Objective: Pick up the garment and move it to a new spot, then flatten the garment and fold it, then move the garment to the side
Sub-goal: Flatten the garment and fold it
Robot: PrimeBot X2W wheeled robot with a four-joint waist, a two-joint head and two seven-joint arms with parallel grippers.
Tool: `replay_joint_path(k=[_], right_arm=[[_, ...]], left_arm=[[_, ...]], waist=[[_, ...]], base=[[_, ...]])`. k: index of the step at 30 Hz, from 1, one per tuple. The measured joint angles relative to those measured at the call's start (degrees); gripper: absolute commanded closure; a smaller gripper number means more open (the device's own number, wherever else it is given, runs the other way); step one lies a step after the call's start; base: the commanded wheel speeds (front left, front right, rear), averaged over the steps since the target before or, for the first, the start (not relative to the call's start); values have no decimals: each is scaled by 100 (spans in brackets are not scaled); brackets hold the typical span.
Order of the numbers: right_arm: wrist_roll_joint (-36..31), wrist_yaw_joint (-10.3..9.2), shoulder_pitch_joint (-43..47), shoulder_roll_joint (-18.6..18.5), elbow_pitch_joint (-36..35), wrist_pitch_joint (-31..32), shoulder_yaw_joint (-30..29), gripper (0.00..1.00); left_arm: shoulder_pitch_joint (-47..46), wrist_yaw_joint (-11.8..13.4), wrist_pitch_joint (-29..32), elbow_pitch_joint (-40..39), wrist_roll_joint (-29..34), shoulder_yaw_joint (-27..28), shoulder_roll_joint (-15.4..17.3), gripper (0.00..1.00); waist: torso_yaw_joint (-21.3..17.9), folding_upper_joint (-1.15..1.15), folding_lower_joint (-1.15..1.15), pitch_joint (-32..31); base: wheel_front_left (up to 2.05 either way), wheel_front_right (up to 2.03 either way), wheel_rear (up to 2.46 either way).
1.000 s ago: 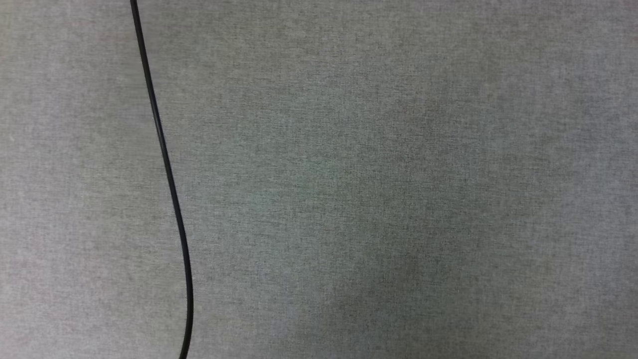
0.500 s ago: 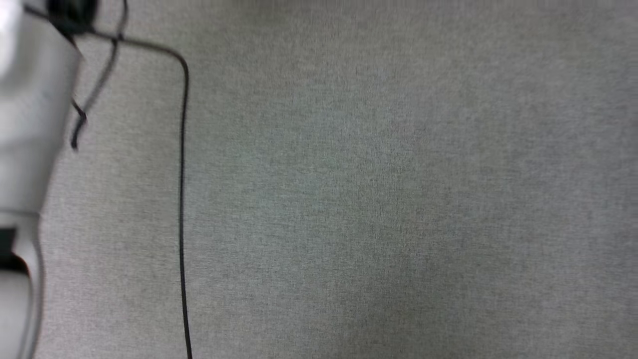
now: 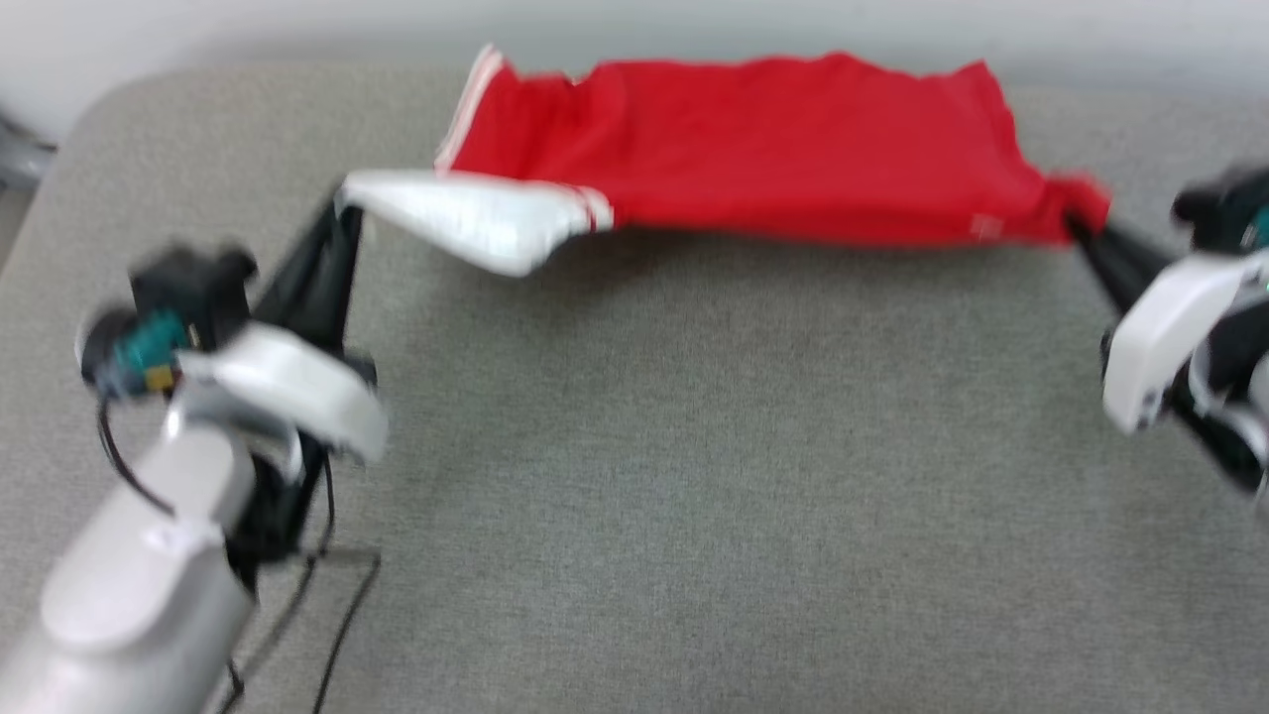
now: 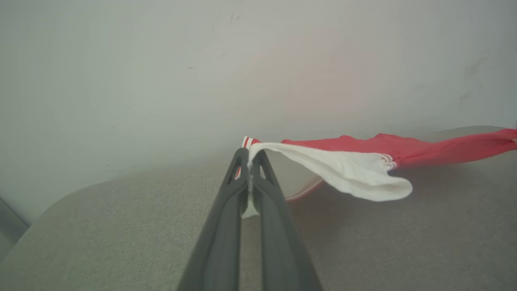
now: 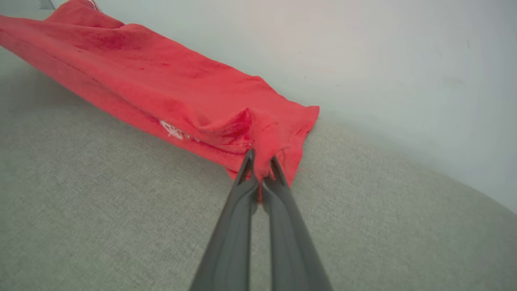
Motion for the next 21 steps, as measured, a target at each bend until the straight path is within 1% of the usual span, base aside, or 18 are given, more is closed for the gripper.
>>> replay_joint_path(k=[4, 7, 9, 13, 21], right_arm=[[171, 0, 875, -105, -338, 64, -11, 100], [325, 0, 1534, -209, -575, 120, -135, 100], [412, 0, 1969, -289, -757, 192, -237, 100], [493, 0, 2870, -417, -1096, 326, -512, 100], [435, 0, 4458, -514, -1978, 899, -1195, 100]], left_arm=[[1265, 447, 80, -734, -213, -23, 189, 100], [2070, 710, 147, -1185, -388, -73, 256, 100], [2515, 834, 170, -1336, -482, -109, 299, 100], [3177, 924, 179, -1471, -743, -167, 291, 100], [4092, 922, 312, -1593, -1067, -435, 274, 100]], waist=[[-16, 0, -1, -382], [-32, 0, -1, -626], [-37, 0, -1, -760], [-18, 0, -1, -966], [-14, 0, 0, -1279]], base=[[0, 0, 0], [0, 0, 0], [0, 0, 0], [0, 0, 0], [0, 0, 0]])
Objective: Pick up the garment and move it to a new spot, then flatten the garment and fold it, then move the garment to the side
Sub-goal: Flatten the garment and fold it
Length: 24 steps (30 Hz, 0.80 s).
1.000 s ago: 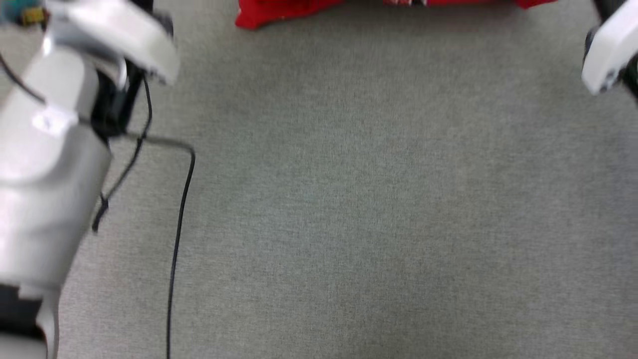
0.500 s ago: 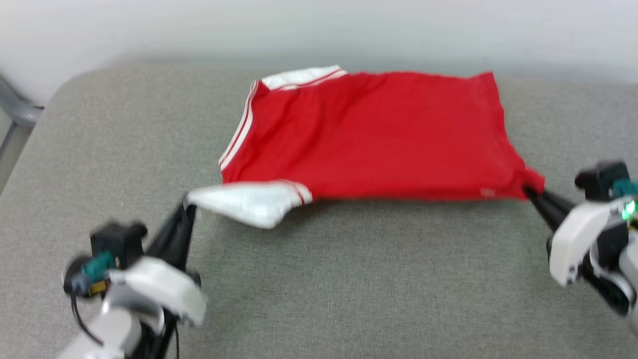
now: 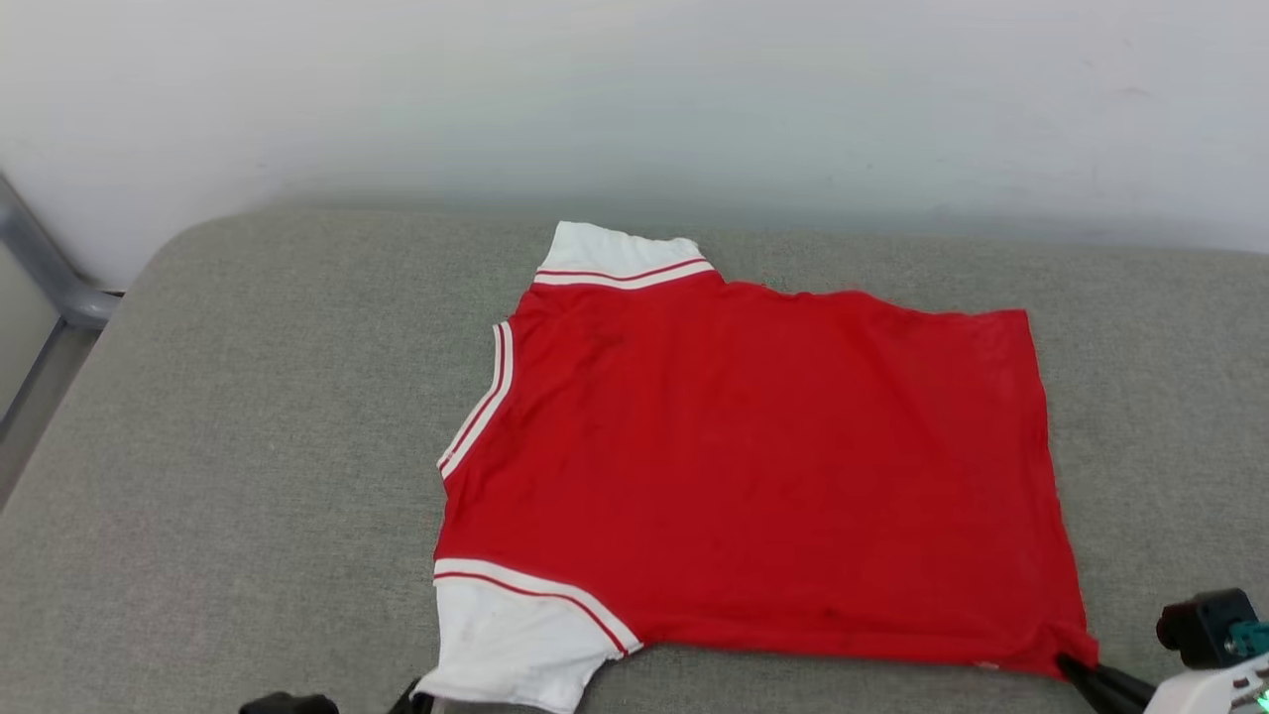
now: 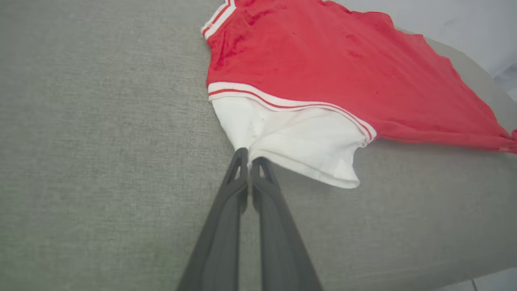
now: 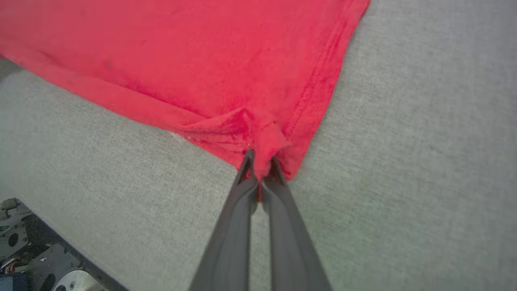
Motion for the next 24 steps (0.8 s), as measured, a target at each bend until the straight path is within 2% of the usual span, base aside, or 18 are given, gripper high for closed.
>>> replay_joint_path(k=[8, 14, 19, 24], right_arm=[[-178, -1, 1283, 111, -929, 773, -881, 100], [-359, -1, 1732, 297, -1466, 1161, -1541, 100], [-515, -2, 1740, 497, -1752, 1349, -1862, 100], [-564, -2, 1518, 679, -1895, 1462, -2037, 100]], left_arm=[[701, 63, 238, -267, -290, -167, 121, 100], [758, 148, 209, -497, -171, -164, 225, 100], [156, 41, 242, -528, 127, -129, 357, 100], [-742, -171, 517, -394, 470, -176, 417, 100]], waist=[[-11, 0, 0, -132], [34, 0, 1, -74], [60, 0, 1, 28], [21, 0, 2, 193]], base=[[0, 0, 0], [0, 0, 0], [0, 0, 0], [0, 0, 0]])
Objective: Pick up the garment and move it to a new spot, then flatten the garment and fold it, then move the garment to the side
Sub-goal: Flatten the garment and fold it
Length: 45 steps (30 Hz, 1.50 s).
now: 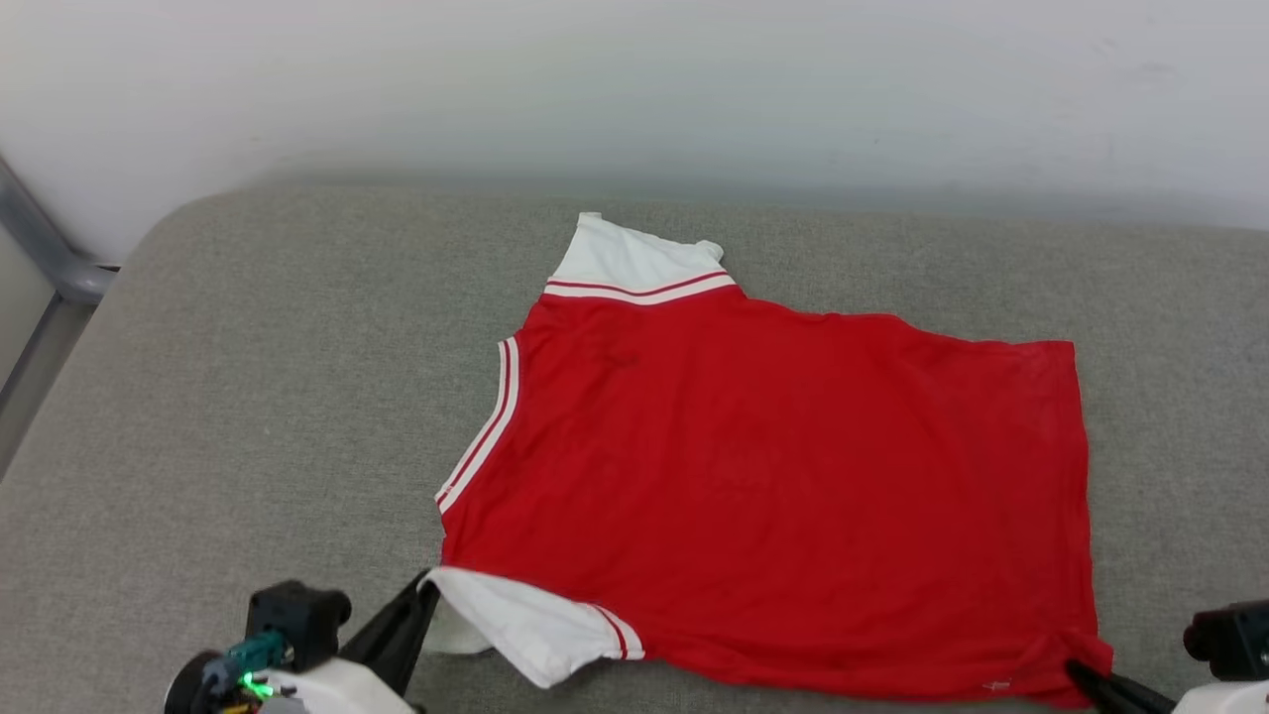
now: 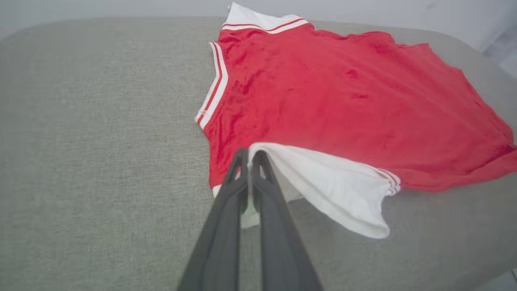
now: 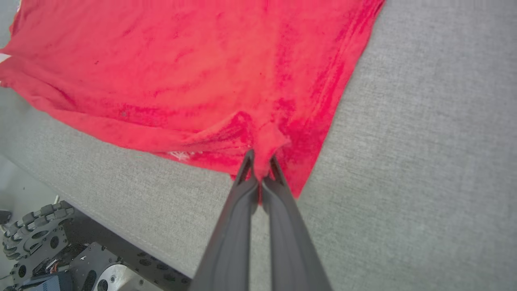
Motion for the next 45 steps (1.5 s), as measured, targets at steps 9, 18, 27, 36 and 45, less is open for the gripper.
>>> replay_joint_path(k=[9, 18, 27, 36, 45], right_arm=[[5, 0, -783, 57, -51, 76, -125, 100], [60, 0, -1753, 78, 347, 66, 34, 100], [43, 0, -2356, 105, 979, 40, 430, 100], [104, 0, -2516, 64, 1299, -141, 680, 86], [89, 0, -2348, 2, 1302, -509, 608, 0]], left_arm=[[-1450, -497, 336, 525, 315, -22, -101, 100], [-2579, -1032, 363, 1597, 476, -65, -325, 100], [-3007, -1464, 162, 2965, 505, -234, -730, 100], [-3154, -1714, -171, 3825, 480, -374, -1056, 0], [-3393, -1775, -368, 4018, 461, -337, -1037, 0]], waist=[[-191, 0, 1, 551], [-403, 0, 1, 1184], [-482, 0, 1, 1567], [-440, 0, 0, 1493], [-327, 0, 0, 978]], base=[[0, 0, 0], [0, 0, 0], [0, 0, 0], [0, 0, 0], [0, 0, 0]])
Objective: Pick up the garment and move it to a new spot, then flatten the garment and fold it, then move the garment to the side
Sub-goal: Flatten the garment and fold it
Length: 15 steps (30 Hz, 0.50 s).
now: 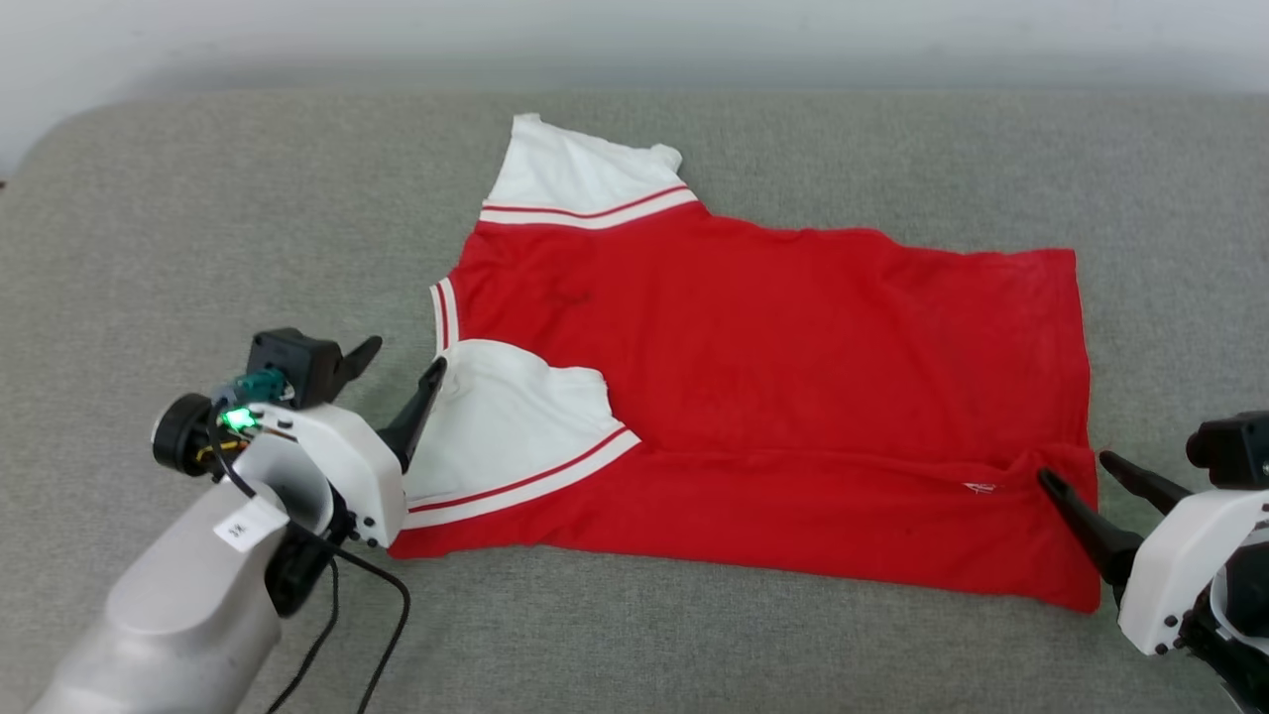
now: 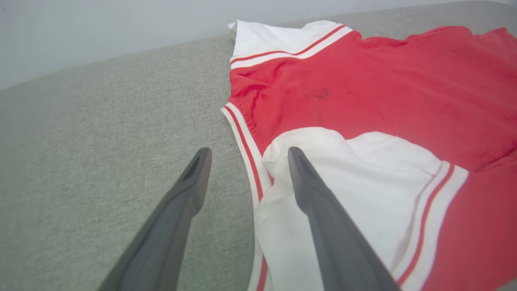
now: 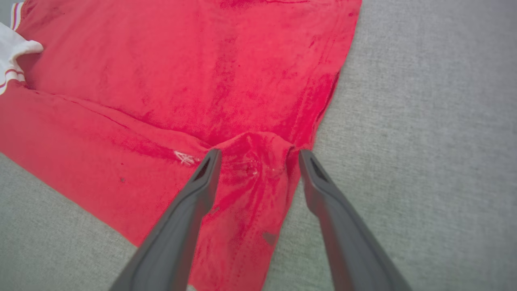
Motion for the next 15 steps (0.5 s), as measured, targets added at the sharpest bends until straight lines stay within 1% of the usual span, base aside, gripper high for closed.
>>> replay_joint_path(k=[3, 7, 10, 15], right_arm=[[-19, -1, 110, -7, -24, -34, -44, 0], [-49, -1, 208, 2, -47, -34, -83, 0], [-79, -1, 220, 22, -57, -31, -96, 0], [-91, 0, 242, 64, -65, 22, -85, 0]], left_arm=[[-124, -14, 196, -177, -31, 30, 138, 0], [-320, -75, 750, -452, -119, -18, 390, 0], [-474, -124, 1370, -672, -363, -52, 530, 0], [-677, -176, 2695, -989, -931, -199, 727, 0]], waist=[[58, 0, 0, -159], [133, 0, 0, -304], [171, 0, 0, -376], [191, 0, -1, -461]], base=[[0, 0, 0], [0, 0, 0], [0, 0, 0], [0, 0, 0]])
